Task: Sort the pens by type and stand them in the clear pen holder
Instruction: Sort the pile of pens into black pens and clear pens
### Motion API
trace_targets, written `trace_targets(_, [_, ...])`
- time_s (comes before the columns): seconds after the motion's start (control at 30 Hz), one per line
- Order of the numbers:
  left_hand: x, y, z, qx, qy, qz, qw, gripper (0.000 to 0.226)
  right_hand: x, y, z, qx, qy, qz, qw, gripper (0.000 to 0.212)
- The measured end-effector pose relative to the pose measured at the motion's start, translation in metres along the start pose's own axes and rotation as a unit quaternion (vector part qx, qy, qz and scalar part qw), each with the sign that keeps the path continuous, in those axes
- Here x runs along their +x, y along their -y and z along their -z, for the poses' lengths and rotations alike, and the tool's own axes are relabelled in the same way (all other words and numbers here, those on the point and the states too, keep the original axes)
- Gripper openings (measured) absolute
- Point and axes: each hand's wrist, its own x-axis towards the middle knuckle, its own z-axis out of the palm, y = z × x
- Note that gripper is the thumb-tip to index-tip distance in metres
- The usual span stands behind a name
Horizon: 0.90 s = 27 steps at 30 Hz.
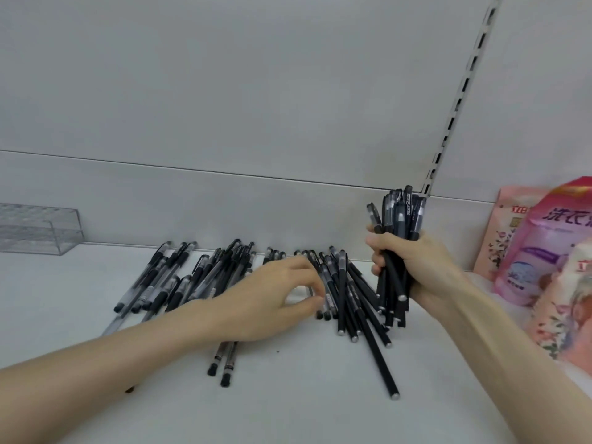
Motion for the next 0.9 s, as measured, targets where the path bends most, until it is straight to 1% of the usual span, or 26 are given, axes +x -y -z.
trace_targets(0.03, [0.007, 0.000, -0.005, 0.013, 0.034, 0.002, 0.999, 0.023, 0.000, -0.003, 0.004, -0.004, -0.009, -0.004, 1.000, 0.007])
trace_targets(0.1, [0.025, 0.000, -0.016, 0.050, 0.075, -0.005, 0.996, 0.031, 0.000, -0.006, 0.009, -0.004, -0.016, -0.012, 1.000, 0.014])
trace_targets(0.17, [0.044, 0.000, -0.025, 0.087, 0.091, -0.012, 0.992, 0.042, -0.002, -0.008, 0.014, -0.001, -0.018, -0.012, 1.000, 0.023])
trace_targets(0.23, [0.059, -0.002, -0.032, 0.117, 0.096, -0.008, 0.988, 0.052, -0.002, -0.008, 0.018, -0.004, -0.025, -0.004, 1.000, 0.025])
trace_targets(0.37, [0.073, -0.008, -0.040, 0.131, 0.190, 0.021, 0.973, 0.051, -0.004, -0.009, 0.021, -0.006, -0.032, 0.003, 0.999, 0.022])
trace_targets(0.53, [0.061, -0.001, -0.024, 0.168, 0.193, 0.024, 0.966, 0.054, -0.006, -0.010, 0.014, 0.000, -0.025, -0.001, 1.000, 0.022])
trace_targets(0.6, [0.050, 0.006, -0.013, 0.163, 0.199, 0.026, 0.966, 0.053, -0.007, -0.010, 0.008, 0.001, -0.012, -0.009, 1.000, 0.020])
trace_targets(0.7, [0.034, 0.017, 0.001, 0.155, 0.212, 0.034, 0.964, 0.056, -0.006, -0.011, -0.004, 0.003, -0.004, -0.028, 1.000, 0.015])
trace_targets(0.8, [0.022, 0.023, 0.010, 0.175, 0.225, 0.051, 0.957, 0.054, -0.003, -0.014, -0.018, 0.002, 0.003, -0.050, 0.999, 0.012])
trace_targets(0.83, [0.017, 0.024, 0.012, 0.178, 0.217, 0.059, 0.958, 0.053, -0.001, -0.015, -0.023, -0.001, 0.005, -0.052, 0.999, 0.013])
trace_targets(0.9, [0.008, 0.026, 0.015, 0.175, 0.174, 0.069, 0.967, 0.054, 0.002, -0.015, -0.032, -0.010, 0.005, -0.042, 0.999, 0.014])
